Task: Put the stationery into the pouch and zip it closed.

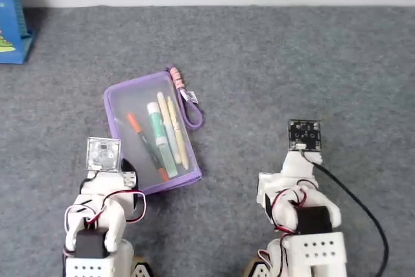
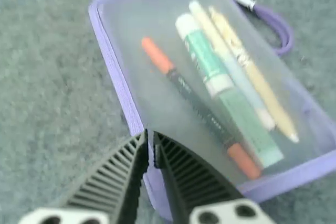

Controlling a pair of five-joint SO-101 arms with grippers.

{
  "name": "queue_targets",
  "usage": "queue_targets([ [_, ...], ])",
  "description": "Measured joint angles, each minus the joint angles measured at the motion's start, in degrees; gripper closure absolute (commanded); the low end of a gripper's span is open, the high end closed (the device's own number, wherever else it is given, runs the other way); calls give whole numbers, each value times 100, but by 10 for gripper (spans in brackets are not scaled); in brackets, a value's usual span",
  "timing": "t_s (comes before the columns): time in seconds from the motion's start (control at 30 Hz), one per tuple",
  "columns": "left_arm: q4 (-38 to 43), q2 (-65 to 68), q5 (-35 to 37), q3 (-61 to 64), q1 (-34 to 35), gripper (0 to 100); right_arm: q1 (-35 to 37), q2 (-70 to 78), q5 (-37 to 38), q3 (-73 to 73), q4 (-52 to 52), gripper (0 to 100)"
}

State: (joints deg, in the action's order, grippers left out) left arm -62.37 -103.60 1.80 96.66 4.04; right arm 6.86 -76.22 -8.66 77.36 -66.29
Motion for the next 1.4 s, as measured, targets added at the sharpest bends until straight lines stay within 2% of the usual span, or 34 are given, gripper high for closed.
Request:
queue_targets([
  [0.23,35,0,0,44,0,985,0,0,0,1240,1196,990],
  [0.37,-176,0,0,44,0,985,0,0,0,1363,1433,990],
  [0.7,-932,0,-18,44,0,985,-9,0,0,1609,1477,990],
  [1.4,-958,0,-18,44,0,985,0,0,0,1609,1477,990],
])
